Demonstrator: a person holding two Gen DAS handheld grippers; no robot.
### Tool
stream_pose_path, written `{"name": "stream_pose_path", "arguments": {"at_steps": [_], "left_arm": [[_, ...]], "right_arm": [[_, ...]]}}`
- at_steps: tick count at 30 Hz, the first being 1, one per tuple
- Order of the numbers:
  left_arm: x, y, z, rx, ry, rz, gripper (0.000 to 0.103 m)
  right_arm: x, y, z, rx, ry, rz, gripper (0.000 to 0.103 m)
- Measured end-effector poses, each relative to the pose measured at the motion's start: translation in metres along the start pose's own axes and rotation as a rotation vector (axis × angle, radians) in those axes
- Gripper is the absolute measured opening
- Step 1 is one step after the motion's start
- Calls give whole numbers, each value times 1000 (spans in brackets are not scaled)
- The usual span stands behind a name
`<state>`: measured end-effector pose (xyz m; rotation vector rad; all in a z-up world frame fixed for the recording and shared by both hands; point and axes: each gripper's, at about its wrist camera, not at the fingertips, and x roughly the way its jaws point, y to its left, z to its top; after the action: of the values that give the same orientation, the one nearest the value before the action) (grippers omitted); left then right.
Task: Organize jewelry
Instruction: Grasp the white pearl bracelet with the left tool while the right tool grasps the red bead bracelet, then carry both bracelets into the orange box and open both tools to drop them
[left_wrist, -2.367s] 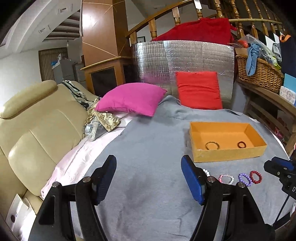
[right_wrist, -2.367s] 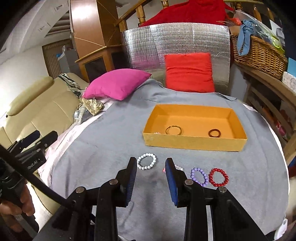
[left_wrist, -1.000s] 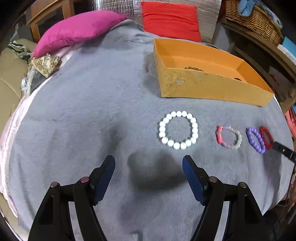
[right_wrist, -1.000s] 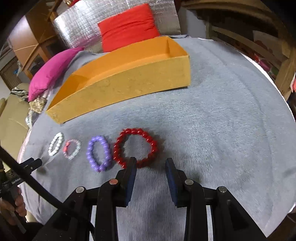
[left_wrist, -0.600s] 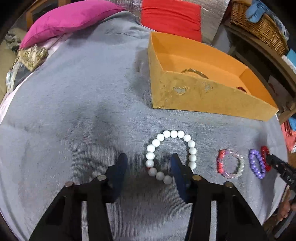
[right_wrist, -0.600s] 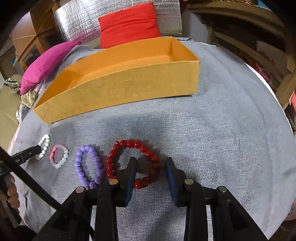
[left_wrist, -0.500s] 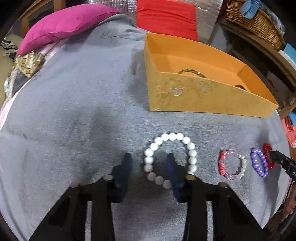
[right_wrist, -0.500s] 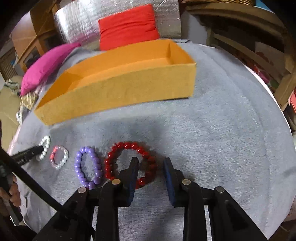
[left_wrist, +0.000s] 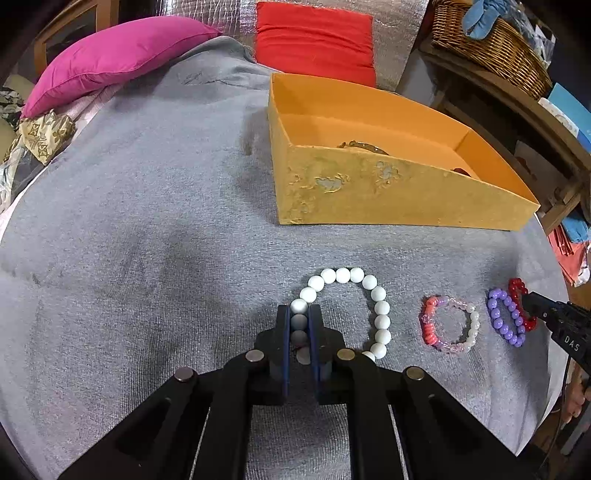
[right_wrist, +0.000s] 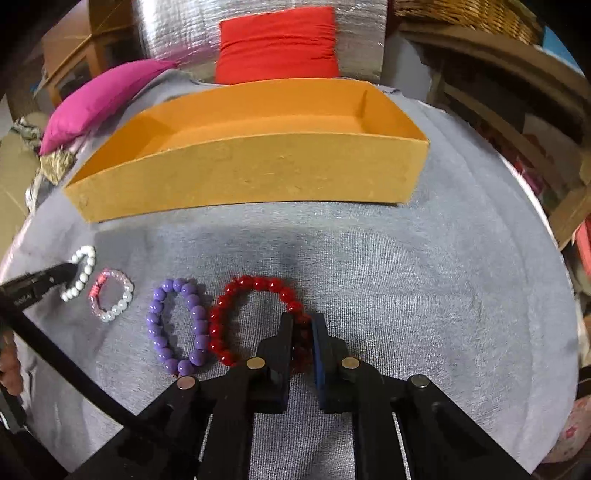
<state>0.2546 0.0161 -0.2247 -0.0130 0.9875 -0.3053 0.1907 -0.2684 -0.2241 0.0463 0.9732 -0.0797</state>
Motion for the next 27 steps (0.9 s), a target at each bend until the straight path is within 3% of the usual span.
{"name": "stream_pose_path", "arguments": {"at_steps": [7,20,27], "left_arm": [[-14,4,-2,8,-30,-31,9],[-68,-26,4,80,-198,-124,9],[-85,-42,17,113,-243,-176,9]], "right_arm": [[-17,-1,-6,25,-42,0,10],[-79,-23,2,142,-122,146,10],[-92,-24,23,168,-158,224,10]]}}
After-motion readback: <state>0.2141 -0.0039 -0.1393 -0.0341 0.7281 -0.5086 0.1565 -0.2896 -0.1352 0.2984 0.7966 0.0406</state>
